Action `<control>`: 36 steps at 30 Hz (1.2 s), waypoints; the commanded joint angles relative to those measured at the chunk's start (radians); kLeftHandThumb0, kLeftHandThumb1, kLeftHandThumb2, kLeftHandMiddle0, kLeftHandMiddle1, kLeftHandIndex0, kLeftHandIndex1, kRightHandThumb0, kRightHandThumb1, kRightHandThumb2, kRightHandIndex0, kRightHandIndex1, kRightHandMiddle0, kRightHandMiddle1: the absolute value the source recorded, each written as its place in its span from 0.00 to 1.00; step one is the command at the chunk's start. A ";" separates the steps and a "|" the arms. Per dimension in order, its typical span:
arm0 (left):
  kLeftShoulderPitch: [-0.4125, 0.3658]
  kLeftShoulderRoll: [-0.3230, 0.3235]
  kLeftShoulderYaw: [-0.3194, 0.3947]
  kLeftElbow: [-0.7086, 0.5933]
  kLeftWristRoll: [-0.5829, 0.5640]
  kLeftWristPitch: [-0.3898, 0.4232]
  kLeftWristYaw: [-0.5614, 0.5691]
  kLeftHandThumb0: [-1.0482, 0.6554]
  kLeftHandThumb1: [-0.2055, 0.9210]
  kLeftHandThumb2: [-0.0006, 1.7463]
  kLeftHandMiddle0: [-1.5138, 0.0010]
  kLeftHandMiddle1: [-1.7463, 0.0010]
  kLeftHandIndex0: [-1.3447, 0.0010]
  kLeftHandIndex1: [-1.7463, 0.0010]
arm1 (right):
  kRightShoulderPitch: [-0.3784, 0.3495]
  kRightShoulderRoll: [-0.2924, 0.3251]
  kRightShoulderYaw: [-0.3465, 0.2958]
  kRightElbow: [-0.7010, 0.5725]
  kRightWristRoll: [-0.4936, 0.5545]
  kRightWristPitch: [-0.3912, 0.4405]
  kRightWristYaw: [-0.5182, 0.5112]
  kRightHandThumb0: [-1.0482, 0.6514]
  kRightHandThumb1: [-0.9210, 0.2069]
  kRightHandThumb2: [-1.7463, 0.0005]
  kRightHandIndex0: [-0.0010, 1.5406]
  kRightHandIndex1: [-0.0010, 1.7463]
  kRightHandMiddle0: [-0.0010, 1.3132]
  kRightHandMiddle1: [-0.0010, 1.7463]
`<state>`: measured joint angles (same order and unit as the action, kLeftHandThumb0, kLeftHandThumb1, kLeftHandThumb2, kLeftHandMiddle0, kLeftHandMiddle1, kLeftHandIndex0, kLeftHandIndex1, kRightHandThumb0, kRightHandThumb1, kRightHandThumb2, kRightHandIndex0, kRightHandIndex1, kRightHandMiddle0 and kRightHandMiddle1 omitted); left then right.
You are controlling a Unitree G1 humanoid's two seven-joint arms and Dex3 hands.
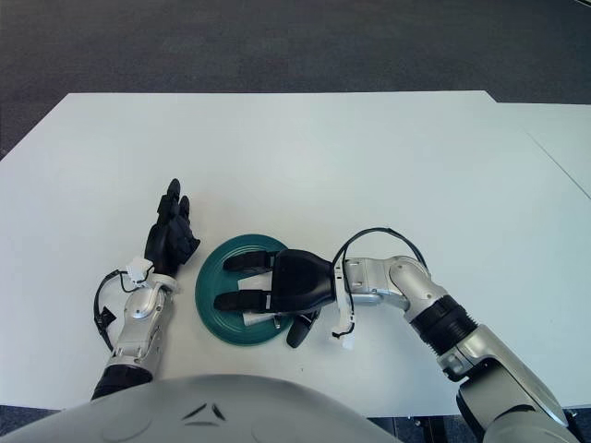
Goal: Put the charger into the plate.
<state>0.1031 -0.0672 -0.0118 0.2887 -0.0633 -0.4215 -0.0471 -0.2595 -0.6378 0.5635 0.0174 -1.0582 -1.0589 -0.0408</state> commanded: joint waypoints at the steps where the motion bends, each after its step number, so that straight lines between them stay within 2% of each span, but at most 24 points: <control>1: 0.020 0.010 0.019 0.101 0.010 -0.001 0.010 0.00 1.00 0.59 1.00 1.00 1.00 1.00 | -0.070 -0.018 -0.050 -0.019 0.162 0.009 0.053 0.00 0.00 0.47 0.00 0.00 0.00 0.00; 6: -0.004 -0.008 0.063 0.163 -0.045 -0.062 0.002 0.00 1.00 0.59 1.00 1.00 1.00 1.00 | -0.166 -0.021 -0.088 -0.055 0.466 0.103 0.194 0.00 0.00 0.46 0.00 0.00 0.00 0.00; 10: -0.025 -0.014 0.094 0.217 -0.108 -0.096 -0.052 0.02 1.00 0.58 1.00 1.00 0.98 0.99 | -0.171 -0.027 -0.104 -0.078 0.612 0.159 0.252 0.00 0.00 0.44 0.00 0.00 0.00 0.00; 14: -0.069 -0.036 0.111 0.322 -0.090 -0.177 -0.026 0.04 1.00 0.56 0.99 1.00 0.97 0.98 | -0.152 -0.048 -0.092 -0.130 0.817 0.301 0.384 0.00 0.00 0.43 0.00 0.00 0.00 0.00; 18: -0.117 -0.044 0.114 0.440 -0.035 -0.249 0.022 0.05 1.00 0.54 0.99 1.00 0.95 0.97 | -0.152 -0.073 -0.103 -0.165 0.939 0.408 0.488 0.00 0.00 0.42 0.00 0.00 0.00 0.00; 19: -0.130 -0.051 0.113 0.467 -0.008 -0.287 0.055 0.04 1.00 0.54 0.99 1.00 0.95 0.97 | -0.182 -0.078 -0.112 -0.152 0.986 0.447 0.532 0.00 0.00 0.42 0.00 0.00 0.00 0.00; 21: -0.149 -0.074 0.136 0.494 -0.059 -0.322 0.011 0.06 1.00 0.52 0.98 0.99 0.94 0.97 | -0.282 -0.082 -0.133 -0.083 1.048 0.532 0.635 0.00 0.00 0.42 0.00 0.00 0.00 0.00; 23: -0.131 -0.080 0.136 0.464 -0.099 -0.312 -0.044 0.06 1.00 0.51 0.97 0.99 0.95 0.97 | -0.330 -0.071 -0.140 -0.041 1.058 0.575 0.686 0.00 0.00 0.41 0.00 0.00 0.00 0.00; 25: -0.071 -0.081 0.111 0.354 -0.119 -0.267 -0.083 0.06 1.00 0.51 0.97 0.99 0.96 0.97 | -0.319 -0.046 -0.142 -0.029 1.065 0.608 0.701 0.00 0.00 0.40 0.00 0.00 0.00 0.00; 27: -0.065 -0.073 0.118 0.349 -0.144 -0.244 -0.117 0.04 1.00 0.50 0.97 0.99 0.97 0.97 | -0.307 -0.022 -0.152 -0.035 1.095 0.666 0.721 0.00 0.00 0.39 0.00 0.00 0.00 0.00; 30: -0.089 -0.060 0.143 0.386 -0.167 -0.214 -0.145 0.03 1.00 0.50 0.98 1.00 0.99 0.98 | -0.328 0.030 -0.177 0.004 1.165 0.760 0.765 0.00 0.00 0.38 0.00 0.00 0.00 0.00; 31: -0.089 -0.059 0.144 0.385 -0.167 -0.205 -0.148 0.02 1.00 0.49 0.98 1.00 0.99 0.98 | -0.317 0.049 -0.192 0.000 1.166 0.782 0.744 0.00 0.00 0.38 0.00 0.00 0.00 0.00; 33: -0.088 -0.063 0.146 0.380 -0.168 -0.205 -0.156 0.01 1.00 0.49 0.99 1.00 1.00 0.98 | -0.310 0.119 -0.225 0.082 1.170 0.813 0.687 0.00 0.00 0.39 0.00 0.00 0.00 0.00; 35: -0.088 -0.067 0.147 0.382 -0.172 -0.198 -0.170 0.01 1.00 0.50 0.99 1.00 1.00 0.99 | -0.252 0.179 -0.269 0.156 1.211 0.874 0.642 0.00 0.00 0.39 0.00 0.00 0.00 0.00; 36: -0.088 -0.069 0.148 0.383 -0.173 -0.194 -0.174 0.00 1.00 0.50 1.00 1.00 1.00 0.99 | -0.235 0.190 -0.310 0.191 1.267 0.938 0.650 0.00 0.00 0.40 0.00 0.00 0.00 0.00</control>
<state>-0.1092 -0.0956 0.1272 0.5595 -0.1993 -0.6334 -0.1991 -0.5629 -0.5134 0.3220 0.1031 0.1259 -0.2452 0.6342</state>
